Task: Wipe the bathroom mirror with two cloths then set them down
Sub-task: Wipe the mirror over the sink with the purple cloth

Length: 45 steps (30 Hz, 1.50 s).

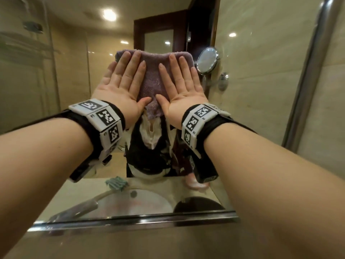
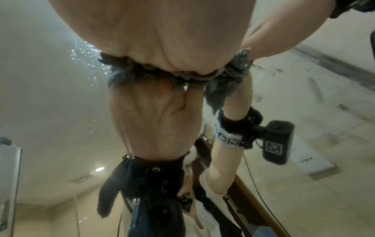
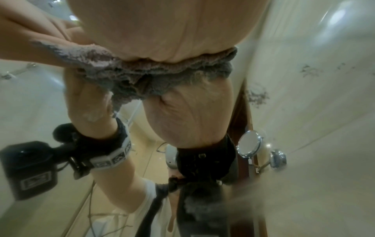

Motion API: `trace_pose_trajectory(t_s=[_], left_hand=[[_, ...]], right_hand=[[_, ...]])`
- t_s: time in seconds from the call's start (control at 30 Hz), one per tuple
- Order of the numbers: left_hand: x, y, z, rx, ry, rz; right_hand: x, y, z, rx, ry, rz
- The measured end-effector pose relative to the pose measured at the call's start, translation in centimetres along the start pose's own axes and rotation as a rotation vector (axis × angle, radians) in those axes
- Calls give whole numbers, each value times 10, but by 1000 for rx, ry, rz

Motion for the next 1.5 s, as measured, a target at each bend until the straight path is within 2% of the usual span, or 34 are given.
trace_pose_trajectory(t_s=[0.43, 0.83, 1.0, 1.3, 1.5], left_hand=[[3, 29, -10, -6, 7, 11], [-3, 100, -26, -92, 87, 124], [-5, 140, -31, -59, 137, 161], [-15, 230, -46, -70, 183, 242], [-18, 283, -55, -80, 203, 288]], right_hand=[[-12, 28, 1, -5, 26, -20], [-57, 88, 10, 6, 10, 95], [-85, 117, 16, -14, 4, 166], [-142, 185, 22, -96, -134, 317], [-173, 221, 21, -170, -296, 444]])
Point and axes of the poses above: each hand's wrist, its own x-axis towards the middle knuckle, its own z-axis out of the palm, y = z × x, the point moved 9 cm from there along x, towards the middle knuckle, and after that the axes turned 15 degrees about -z, right-handed, at the moved point
